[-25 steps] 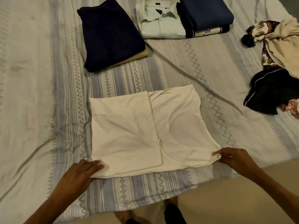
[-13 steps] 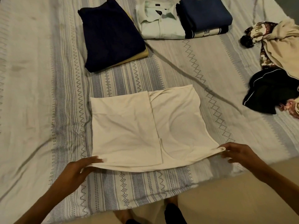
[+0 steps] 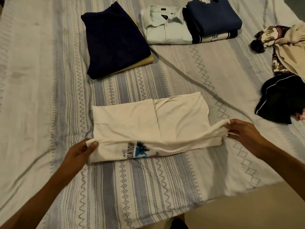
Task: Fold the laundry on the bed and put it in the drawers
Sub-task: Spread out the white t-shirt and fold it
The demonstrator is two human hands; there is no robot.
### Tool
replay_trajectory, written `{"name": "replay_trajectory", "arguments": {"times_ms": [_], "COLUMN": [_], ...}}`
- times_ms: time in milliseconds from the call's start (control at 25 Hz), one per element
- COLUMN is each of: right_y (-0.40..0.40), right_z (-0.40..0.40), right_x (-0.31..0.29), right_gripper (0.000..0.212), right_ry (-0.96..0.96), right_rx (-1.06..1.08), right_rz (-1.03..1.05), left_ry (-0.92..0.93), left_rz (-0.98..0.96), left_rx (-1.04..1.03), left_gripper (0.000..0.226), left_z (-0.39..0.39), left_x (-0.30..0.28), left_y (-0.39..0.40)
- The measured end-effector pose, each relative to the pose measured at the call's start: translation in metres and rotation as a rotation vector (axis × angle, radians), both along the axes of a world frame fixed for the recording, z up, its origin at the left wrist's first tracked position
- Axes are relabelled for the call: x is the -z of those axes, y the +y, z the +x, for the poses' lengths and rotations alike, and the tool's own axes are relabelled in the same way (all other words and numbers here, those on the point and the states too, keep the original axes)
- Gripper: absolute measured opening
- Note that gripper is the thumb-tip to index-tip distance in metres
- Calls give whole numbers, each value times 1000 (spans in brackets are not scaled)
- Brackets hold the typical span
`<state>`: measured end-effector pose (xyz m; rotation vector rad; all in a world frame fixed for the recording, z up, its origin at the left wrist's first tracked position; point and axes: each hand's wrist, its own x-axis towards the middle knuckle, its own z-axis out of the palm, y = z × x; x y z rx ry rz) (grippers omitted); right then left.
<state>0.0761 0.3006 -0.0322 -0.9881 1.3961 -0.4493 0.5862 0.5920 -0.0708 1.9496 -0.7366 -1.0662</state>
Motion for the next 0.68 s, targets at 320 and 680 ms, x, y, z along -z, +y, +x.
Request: {"name": "replay_trajectory", "arguments": {"times_ms": [320, 680], "right_y": [-6, 20], "right_z": [18, 7], "right_x": [56, 37], "right_gripper": [24, 20], "right_ry": [242, 431], "right_rx": [165, -221], "right_rz": [96, 93], "left_ry": [83, 43], "left_rz": [102, 65], "left_rx": [-233, -231], "left_gripper": [27, 32], "left_z": [2, -17], "left_x": [48, 29], "left_y": [-8, 8]}}
